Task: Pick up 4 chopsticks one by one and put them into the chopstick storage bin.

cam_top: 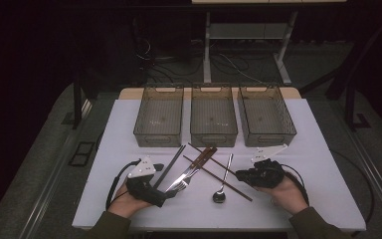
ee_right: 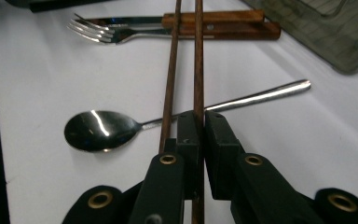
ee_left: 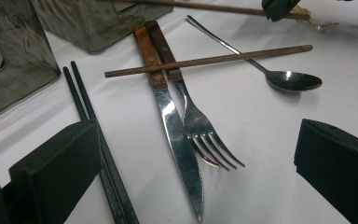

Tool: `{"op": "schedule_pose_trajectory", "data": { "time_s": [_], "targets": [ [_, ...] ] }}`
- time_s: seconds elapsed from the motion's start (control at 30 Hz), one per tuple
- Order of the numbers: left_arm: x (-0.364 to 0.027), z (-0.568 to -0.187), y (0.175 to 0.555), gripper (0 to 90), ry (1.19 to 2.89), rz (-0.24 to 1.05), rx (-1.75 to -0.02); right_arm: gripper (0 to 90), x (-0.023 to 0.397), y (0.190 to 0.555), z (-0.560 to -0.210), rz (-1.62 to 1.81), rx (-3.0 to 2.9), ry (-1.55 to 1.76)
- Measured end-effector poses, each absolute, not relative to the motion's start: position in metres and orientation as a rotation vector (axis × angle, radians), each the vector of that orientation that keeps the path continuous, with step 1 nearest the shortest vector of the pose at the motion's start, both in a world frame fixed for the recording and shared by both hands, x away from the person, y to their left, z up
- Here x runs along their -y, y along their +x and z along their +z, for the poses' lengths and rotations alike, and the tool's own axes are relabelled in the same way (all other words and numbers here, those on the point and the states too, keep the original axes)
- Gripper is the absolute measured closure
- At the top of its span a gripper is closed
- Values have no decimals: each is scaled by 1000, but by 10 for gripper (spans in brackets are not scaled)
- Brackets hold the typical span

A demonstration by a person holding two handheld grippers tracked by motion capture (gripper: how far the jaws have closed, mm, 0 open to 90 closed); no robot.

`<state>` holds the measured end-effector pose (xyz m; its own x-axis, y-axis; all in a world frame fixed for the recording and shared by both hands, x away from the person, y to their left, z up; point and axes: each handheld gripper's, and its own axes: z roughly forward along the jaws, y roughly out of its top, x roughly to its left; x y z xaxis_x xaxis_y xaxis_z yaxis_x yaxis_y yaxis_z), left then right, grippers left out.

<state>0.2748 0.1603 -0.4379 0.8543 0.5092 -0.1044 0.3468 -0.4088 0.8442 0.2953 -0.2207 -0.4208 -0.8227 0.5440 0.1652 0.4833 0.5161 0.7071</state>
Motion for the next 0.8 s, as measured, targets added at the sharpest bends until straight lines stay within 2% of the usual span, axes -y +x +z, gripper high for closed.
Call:
{"op": "schedule_pose_trajectory", "data": {
  "time_s": [0.8],
  "targets": [
    [-156,-437,274,0,2049,216,-616,842,201,317,-398,1317,-2564,955]
  ]
}}
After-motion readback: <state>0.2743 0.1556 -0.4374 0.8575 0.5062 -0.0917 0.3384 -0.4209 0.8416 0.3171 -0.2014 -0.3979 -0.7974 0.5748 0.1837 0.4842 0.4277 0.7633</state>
